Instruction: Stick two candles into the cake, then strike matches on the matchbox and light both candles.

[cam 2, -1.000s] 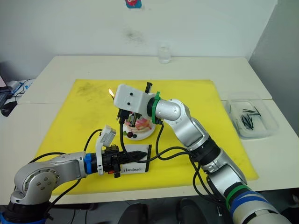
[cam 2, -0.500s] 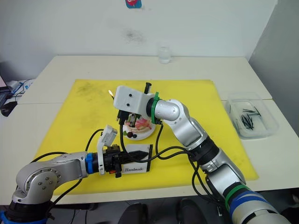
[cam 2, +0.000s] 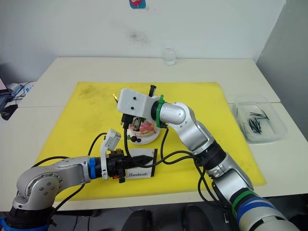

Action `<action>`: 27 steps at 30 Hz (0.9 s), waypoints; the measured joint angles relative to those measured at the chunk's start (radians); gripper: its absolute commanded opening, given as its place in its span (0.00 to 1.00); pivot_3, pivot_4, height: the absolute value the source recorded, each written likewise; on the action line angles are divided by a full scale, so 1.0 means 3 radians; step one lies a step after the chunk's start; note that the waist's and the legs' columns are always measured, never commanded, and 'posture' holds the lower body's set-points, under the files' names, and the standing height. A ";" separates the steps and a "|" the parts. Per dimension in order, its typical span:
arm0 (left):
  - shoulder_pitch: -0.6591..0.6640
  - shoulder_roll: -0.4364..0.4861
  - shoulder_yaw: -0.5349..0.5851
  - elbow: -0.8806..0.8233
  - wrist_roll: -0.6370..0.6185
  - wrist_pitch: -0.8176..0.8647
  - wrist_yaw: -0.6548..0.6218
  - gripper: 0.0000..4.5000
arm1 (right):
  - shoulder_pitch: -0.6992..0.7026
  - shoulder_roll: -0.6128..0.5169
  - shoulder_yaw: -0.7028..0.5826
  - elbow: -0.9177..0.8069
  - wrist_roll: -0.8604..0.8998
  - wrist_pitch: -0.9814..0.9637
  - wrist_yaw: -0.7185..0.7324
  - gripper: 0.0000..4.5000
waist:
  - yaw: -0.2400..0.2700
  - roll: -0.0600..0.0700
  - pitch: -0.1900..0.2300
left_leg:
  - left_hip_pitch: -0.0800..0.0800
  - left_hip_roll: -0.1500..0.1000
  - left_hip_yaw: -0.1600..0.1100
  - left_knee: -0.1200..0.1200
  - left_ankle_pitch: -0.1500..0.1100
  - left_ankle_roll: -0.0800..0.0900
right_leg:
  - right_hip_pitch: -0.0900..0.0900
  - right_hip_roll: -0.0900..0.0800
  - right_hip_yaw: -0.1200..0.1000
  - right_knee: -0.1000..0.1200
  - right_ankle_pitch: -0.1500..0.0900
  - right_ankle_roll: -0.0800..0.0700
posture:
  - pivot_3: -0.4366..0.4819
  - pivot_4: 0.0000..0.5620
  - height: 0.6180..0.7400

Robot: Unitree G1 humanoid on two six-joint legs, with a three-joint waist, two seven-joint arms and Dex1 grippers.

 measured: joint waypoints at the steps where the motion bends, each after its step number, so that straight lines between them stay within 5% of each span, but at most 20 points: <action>1: -0.0003 0.0000 -0.0006 0.0000 0.0004 0.0000 -0.0001 0.00 | 0.0000 -0.0001 0.0000 -0.0003 0.0000 0.0001 0.0000 0.01 | 0.0000 0.0000 0.0000 | 0.0000 0.0000 0.0000 0.0000 0.0000 0.0000 | 0.0000 0.0000 0.0000 0.0000 0.0000 0.0000 | 0.48 0.27 1.00; 27: -0.0022 0.0000 -0.0058 0.0013 0.0018 0.0000 -0.0004 0.00 | 0.0041 -0.0013 -0.0034 -0.0097 -0.0023 0.0032 -0.0021 0.01 | 0.0000 0.0000 0.0000 | 0.0000 0.0000 0.0000 -0.0001 0.0000 0.0000 | -0.0001 0.0000 0.0000 0.0000 0.0000 0.0000 | 0.48 0.27 1.00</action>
